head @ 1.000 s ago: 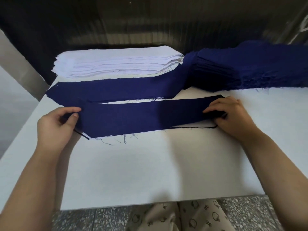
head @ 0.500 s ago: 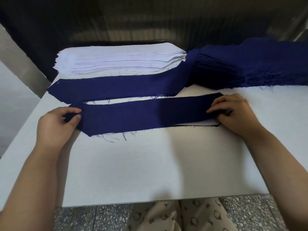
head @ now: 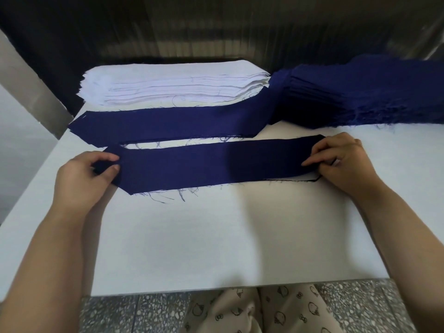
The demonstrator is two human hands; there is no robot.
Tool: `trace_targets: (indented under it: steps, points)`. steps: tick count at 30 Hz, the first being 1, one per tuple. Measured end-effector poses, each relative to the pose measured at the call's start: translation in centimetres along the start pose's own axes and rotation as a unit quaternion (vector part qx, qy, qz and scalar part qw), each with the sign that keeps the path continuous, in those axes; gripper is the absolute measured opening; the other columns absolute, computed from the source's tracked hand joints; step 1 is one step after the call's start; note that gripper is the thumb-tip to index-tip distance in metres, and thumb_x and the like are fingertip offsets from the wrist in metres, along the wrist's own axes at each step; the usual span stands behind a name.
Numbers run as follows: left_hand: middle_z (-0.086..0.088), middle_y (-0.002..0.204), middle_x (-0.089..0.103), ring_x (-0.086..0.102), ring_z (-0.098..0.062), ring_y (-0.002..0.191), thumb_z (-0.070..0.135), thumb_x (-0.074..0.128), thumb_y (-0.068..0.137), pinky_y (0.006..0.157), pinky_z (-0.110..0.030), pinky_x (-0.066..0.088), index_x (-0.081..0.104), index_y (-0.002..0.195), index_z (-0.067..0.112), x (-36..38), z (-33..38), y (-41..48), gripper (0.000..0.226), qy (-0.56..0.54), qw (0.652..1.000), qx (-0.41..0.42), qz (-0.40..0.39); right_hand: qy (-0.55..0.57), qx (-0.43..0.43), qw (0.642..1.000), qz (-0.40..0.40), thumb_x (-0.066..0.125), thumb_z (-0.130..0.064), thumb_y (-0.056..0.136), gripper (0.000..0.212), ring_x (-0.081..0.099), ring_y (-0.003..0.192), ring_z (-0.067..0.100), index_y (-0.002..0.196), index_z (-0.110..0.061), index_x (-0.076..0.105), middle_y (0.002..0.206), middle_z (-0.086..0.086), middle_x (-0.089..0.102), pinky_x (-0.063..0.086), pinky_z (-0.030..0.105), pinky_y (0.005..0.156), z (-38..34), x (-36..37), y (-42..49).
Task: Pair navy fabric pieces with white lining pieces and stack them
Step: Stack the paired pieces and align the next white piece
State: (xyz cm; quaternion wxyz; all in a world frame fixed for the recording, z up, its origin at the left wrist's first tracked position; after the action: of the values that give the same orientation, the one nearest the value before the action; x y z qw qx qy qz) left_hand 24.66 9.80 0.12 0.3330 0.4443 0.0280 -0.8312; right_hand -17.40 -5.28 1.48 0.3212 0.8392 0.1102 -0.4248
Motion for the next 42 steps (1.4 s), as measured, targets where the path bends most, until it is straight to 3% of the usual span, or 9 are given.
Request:
trace_targets:
  steps: [5,11,15,19,26,29,35,38,42]
  points:
    - [-0.001,0.112,0.064,0.047,0.020,0.076,0.012,0.065,0.088,0.069,0.005,0.028,0.069,0.107,0.014,0.0,0.1,0.0,0.019,0.006,1.000,0.001,0.005,0.006,0.010,1.000,-0.015,0.045,0.015,0.063,0.046,0.050,0.090,0.030,0.078,-0.014,0.076,0.080,-0.003,0.059,0.031,0.044,0.092,0.1,0.1,-0.1]
    - [-0.007,0.113,0.063,0.056,-0.030,0.105,0.055,0.066,0.073,0.097,-0.048,0.044,0.056,0.118,0.019,-1.3,-1.1,-0.2,0.058,0.014,0.993,-0.103,0.049,0.053,0.102,0.993,0.022,0.041,-0.007,0.071,0.034,0.048,0.101,0.024,0.082,-0.017,0.071,0.089,-0.009,0.062,0.031,0.043,0.095,1.1,-0.6,-0.2]
    - [-0.011,0.115,0.062,0.043,-0.038,0.120,0.071,0.056,0.061,0.100,-0.050,0.039,0.067,0.107,0.019,-1.3,-1.3,-0.3,0.071,0.102,0.984,-0.147,0.018,-0.083,0.209,0.974,0.004,0.056,-0.021,0.087,0.030,0.034,0.119,0.033,0.117,-0.020,0.062,0.127,0.008,0.054,0.022,0.037,0.092,3.0,-0.3,-0.4]
    - [-0.005,0.115,0.063,0.036,-0.036,0.120,0.057,0.072,0.075,0.099,-0.049,0.035,0.069,0.102,0.018,-0.8,-1.6,-0.1,0.047,0.101,0.984,-0.145,0.004,-0.102,0.278,0.954,-0.042,0.058,-0.031,0.086,0.047,0.027,0.126,0.035,0.132,-0.025,0.049,0.138,0.009,0.046,0.023,0.044,0.099,3.9,0.1,-0.7]
    - [-0.005,0.112,0.062,0.038,-0.033,0.120,0.035,0.064,0.089,0.098,-0.044,0.031,0.069,0.099,0.012,0.1,-0.9,0.0,0.025,0.049,0.992,-0.112,-0.010,-0.030,0.241,0.970,-0.023,0.060,-0.020,0.085,0.033,0.049,0.104,0.033,0.118,-0.028,0.059,0.107,0.006,0.060,0.037,0.043,0.094,3.6,-0.1,-0.4]
    - [-0.003,0.092,0.058,0.053,-0.028,0.097,0.029,0.062,0.091,0.083,-0.037,0.038,0.055,0.090,0.028,-0.1,0.2,-0.5,0.008,-0.087,0.991,-0.098,0.012,0.051,0.190,0.980,0.029,0.062,-0.002,0.082,0.046,0.044,0.094,0.005,0.122,-0.024,0.057,0.113,0.001,0.049,0.034,0.004,0.080,2.4,-0.6,-0.3]
    - [-0.024,0.078,0.059,0.060,-0.042,0.075,0.039,0.059,0.082,0.080,-0.055,0.048,0.029,0.094,0.061,-0.9,0.8,-1.1,0.039,-0.199,0.979,-0.030,-0.013,0.047,0.076,0.994,0.067,0.052,0.015,0.078,0.055,0.031,0.118,-0.018,0.125,-0.014,0.056,0.135,-0.009,0.037,0.028,-0.005,0.085,0.6,-1.1,0.2]
    - [0.001,0.093,0.066,0.063,-0.022,0.083,0.025,0.066,0.090,0.085,-0.036,0.050,0.049,0.097,0.054,-0.2,0.9,-0.8,0.034,-0.170,0.980,0.032,-0.102,0.098,0.130,0.986,0.026,0.043,0.012,0.085,0.050,0.057,0.100,0.008,0.099,-0.029,0.066,0.111,-0.013,0.061,0.037,-0.002,0.078,1.2,-0.4,-0.1]
    - [0.023,0.090,0.069,0.058,0.014,0.081,0.019,0.062,0.092,0.071,0.004,0.037,0.070,0.082,0.036,0.8,1.2,-1.0,0.021,-0.122,0.980,0.037,-0.155,0.096,0.167,0.981,0.010,0.043,0.010,0.085,0.043,0.057,0.082,0.015,0.090,-0.024,0.069,0.099,-0.007,0.065,0.039,-0.001,0.068,1.8,0.3,-0.5]
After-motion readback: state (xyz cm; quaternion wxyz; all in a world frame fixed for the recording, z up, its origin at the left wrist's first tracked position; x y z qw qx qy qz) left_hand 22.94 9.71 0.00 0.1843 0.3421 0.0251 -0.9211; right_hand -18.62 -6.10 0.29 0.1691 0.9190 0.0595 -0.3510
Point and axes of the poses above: each hand's wrist, its own y-axis towards the middle knuckle, its own x-axis out of the palm, z = x × y, the point moved 7 cm from there along y, towards the middle knuckle
